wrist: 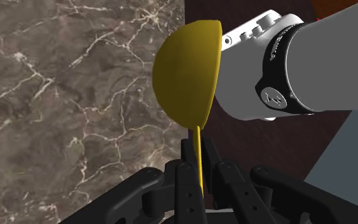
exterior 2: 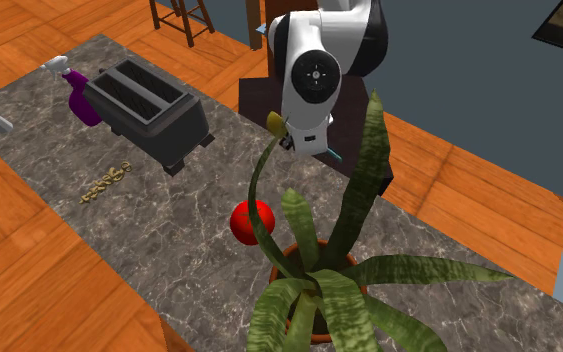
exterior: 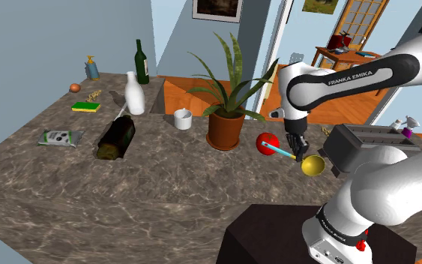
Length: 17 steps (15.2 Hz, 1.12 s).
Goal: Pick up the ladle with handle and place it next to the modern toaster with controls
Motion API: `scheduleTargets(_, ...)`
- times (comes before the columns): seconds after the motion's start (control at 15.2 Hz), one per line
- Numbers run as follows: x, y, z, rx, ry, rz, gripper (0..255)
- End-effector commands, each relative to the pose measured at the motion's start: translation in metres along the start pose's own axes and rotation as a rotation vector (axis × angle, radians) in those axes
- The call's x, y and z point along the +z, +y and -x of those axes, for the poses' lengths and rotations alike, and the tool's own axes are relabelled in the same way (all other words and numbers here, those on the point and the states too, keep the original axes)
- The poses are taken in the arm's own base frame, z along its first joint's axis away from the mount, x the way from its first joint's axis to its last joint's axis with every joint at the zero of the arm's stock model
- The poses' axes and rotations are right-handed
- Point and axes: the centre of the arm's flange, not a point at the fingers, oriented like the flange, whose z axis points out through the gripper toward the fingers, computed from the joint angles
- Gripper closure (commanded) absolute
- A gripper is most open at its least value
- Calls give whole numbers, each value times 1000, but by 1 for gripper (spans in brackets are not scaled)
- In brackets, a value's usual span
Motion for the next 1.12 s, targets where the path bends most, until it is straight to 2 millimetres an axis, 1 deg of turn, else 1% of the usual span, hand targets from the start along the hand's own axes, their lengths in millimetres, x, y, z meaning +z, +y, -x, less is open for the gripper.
scheduleTargets(0.0, -9, -4, 3, 0, 0, -1, 255)
scheduleTargets(1.06, -85, -34, 26, 0, 0, -1, 255)
